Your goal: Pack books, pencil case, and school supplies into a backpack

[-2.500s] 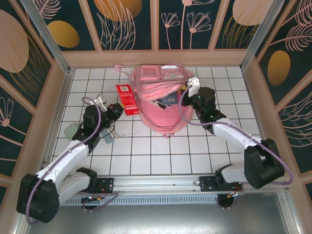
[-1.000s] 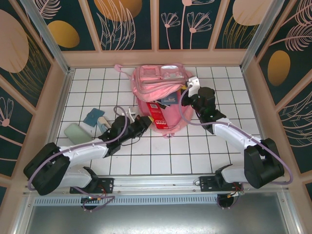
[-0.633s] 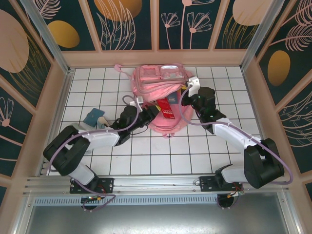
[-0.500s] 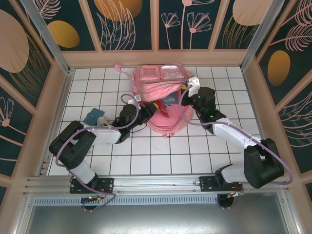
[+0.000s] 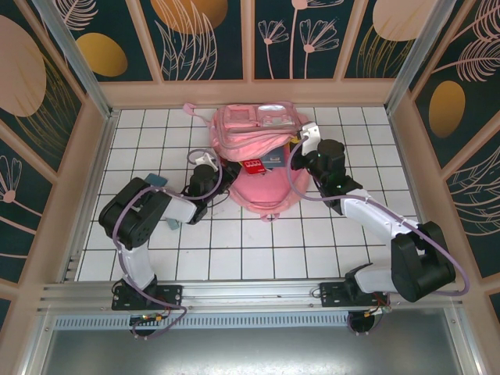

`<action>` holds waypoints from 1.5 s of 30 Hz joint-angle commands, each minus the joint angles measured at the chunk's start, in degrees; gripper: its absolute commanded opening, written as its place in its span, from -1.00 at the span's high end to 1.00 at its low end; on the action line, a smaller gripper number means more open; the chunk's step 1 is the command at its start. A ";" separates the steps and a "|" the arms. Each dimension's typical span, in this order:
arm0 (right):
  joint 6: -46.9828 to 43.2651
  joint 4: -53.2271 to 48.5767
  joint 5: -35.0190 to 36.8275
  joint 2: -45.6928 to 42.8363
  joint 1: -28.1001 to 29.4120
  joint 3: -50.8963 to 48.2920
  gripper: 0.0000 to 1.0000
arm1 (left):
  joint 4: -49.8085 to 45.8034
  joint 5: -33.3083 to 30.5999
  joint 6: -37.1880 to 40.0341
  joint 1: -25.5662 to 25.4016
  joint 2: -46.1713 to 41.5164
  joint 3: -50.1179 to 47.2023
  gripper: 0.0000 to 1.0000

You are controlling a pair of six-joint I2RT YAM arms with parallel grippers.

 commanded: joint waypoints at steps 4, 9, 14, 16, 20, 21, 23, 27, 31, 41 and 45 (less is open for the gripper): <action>1.85 5.19 -0.07 -0.08 -0.65 0.09 1.00 | 7.93 -4.36 -1.87 2.31 3.53 3.41 1.00; 1.81 5.28 -0.15 0.00 -0.71 0.05 1.00 | 5.70 -7.97 -3.88 4.01 5.69 6.10 1.00; 1.75 5.28 -0.13 0.16 -0.70 0.09 1.00 | 1.34 -11.04 -5.00 4.39 8.03 10.01 1.00; 1.75 5.15 -0.16 0.17 -0.71 0.09 1.00 | 0.73 -11.58 -6.03 4.56 9.22 11.20 1.00; 1.60 5.07 -0.09 0.26 -0.71 0.14 1.00 | -1.26 -9.98 -5.44 4.74 10.07 13.15 0.74; 1.58 5.11 -0.05 0.26 -0.70 0.09 1.00 | -1.94 -9.11 -4.42 4.74 9.62 13.29 0.47; 1.62 5.19 -0.12 0.43 -0.71 0.18 1.00 | -4.39 -8.27 -2.96 4.74 7.72 12.48 0.06; 1.76 5.14 -0.28 0.79 -0.71 0.27 1.00 | -12.31 -8.37 1.25 4.74 1.50 9.71 -0.23; 1.89 5.18 -0.48 0.83 -0.71 0.36 1.00 | -24.65 -7.57 3.70 4.74 -3.78 9.17 -0.47; 2.21 5.03 -0.82 0.68 -0.63 0.44 1.00 | -43.55 -11.76 8.45 4.65 -18.51 3.12 -0.52; 2.44 4.85 -1.01 0.74 -0.54 0.66 1.00 | -52.09 -14.42 11.02 4.65 -25.02 1.04 -0.51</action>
